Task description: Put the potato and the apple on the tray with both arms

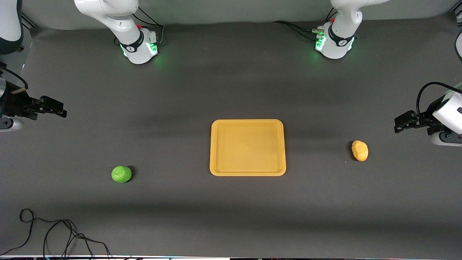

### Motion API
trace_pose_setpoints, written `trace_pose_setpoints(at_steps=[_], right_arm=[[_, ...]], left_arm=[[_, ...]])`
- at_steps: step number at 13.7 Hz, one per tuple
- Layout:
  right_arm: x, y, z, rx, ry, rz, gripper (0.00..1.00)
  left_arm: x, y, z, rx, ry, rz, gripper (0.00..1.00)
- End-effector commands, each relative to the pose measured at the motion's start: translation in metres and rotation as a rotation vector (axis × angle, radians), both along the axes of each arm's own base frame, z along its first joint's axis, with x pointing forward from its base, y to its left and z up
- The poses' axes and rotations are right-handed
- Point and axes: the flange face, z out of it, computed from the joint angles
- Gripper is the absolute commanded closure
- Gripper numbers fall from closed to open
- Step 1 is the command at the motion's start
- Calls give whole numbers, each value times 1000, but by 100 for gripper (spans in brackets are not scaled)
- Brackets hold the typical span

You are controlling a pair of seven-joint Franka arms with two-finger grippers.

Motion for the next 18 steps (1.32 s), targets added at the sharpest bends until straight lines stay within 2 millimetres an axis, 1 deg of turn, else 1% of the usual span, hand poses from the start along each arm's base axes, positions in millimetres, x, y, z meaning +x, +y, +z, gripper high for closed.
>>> trace_pose_setpoints(at_steps=[1,7,11,12,15,16,18], right_arm=[[0,1,5,-14,7,-19,0],[-1,1,3,-12,13,-21,0],[-1,1,3,-13,11,-21,0],[0,2,3,-11,11,-21,0],[0,2,3,-9,11,-19,0],[0,1,2,-9,13,-21,0],[0,1,3,-9,11,-21,0]], left_arm=[[1,-1,5,-7,2,-13,0],[2,-1,1,-8,9,-15,0],[0,1,-10,-8,31,-14,0],[0,2,-21,-9,37,-11,0],[11,6,-75,-16,43,-15,0],[13,6,-98,-18,44,-14,0],[12,7,-161,-25,77,-14,0]])
